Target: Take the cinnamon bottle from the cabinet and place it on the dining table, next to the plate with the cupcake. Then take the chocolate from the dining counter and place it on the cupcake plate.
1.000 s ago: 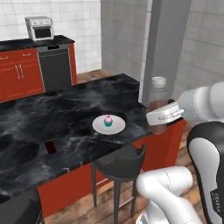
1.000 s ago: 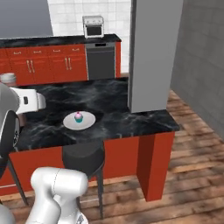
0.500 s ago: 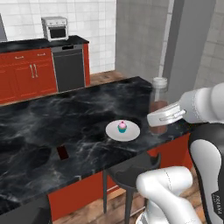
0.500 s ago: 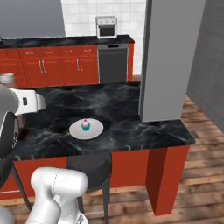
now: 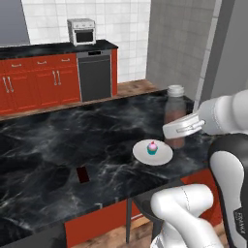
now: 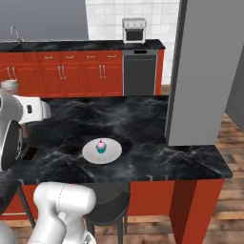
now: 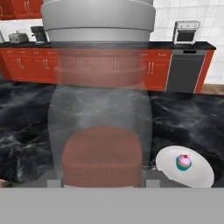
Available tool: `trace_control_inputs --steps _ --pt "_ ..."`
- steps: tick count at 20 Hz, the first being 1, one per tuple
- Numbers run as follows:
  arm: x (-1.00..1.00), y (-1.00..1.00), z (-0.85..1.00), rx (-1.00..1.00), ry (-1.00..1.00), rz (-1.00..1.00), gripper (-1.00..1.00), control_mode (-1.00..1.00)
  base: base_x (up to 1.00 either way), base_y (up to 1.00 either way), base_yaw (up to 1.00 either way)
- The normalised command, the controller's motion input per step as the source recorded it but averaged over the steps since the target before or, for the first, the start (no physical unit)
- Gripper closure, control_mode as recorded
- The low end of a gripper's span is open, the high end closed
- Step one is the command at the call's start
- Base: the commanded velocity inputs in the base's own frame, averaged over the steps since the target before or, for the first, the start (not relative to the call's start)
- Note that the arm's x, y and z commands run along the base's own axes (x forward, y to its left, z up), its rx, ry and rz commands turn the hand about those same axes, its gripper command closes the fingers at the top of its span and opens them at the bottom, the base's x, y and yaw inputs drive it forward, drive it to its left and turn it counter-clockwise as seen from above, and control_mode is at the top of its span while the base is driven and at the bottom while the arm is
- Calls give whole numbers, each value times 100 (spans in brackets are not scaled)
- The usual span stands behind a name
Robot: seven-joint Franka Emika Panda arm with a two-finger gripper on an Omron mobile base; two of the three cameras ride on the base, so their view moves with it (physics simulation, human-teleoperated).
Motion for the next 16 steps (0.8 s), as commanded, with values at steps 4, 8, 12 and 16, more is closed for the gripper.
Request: trace_control_inputs --steps 4,8,12,16 --pt "61 -67 -6 6 0 14 100 -100 0 0 0" --pt "45 -100 -19 7 0 22 100 -100 0 0 0" --pt "41 -100 -58 3 -1 24 100 -100 0 0 0" --pt "54 -100 -87 0 -3 25 100 -100 0 0 0"
